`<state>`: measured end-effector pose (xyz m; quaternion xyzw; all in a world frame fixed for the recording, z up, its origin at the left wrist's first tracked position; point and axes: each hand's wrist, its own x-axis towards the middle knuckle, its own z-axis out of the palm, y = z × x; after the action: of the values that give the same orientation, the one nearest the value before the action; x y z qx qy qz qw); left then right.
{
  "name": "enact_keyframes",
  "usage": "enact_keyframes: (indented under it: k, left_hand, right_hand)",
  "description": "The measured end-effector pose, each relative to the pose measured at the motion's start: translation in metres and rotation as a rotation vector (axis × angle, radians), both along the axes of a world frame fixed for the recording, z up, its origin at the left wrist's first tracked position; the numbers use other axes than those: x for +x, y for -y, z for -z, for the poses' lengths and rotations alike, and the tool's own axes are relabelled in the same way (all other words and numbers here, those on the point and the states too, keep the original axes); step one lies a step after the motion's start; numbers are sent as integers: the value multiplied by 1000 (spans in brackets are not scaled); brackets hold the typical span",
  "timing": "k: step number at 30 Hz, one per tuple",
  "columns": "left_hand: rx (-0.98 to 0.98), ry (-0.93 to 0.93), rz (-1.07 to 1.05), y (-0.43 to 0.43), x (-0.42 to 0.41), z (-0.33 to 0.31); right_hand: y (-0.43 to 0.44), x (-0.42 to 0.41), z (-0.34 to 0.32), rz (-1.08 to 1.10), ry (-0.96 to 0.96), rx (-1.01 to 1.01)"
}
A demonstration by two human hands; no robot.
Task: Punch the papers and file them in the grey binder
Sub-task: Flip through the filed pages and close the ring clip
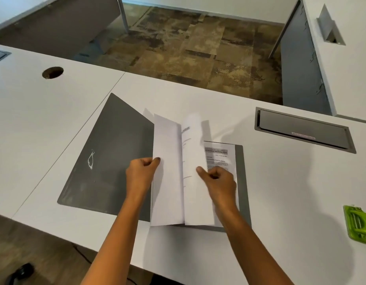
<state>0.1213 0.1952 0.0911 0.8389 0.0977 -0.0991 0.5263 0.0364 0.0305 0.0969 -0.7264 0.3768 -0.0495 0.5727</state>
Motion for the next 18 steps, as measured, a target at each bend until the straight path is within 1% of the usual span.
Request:
enact_keyframes:
  k: [2, 6, 9, 12, 16, 18]
  left_hand:
    - [-28, -23, -3, -9, 3, 3]
    - [-154, -80, -36, -26, 11, 8]
    - [-182, -114, -56, -36, 19, 9]
    - [-210, -118, -32, -39, 22, 10]
    - [-181, -99, -25, -39, 23, 7]
    - [-174, -81, -10, -37, 22, 5]
  right_hand:
    - [20, -10, 7, 88, -22, -34]
    - [56, -25, 27, 224, -113, -111]
    - [74, -28, 44, 247, -163, -151]
    - [82, -28, 58, 244, -216, -185]
    - [78, -26, 68, 281, -303, -252]
    - [70, -24, 67, 310, -301, -312]
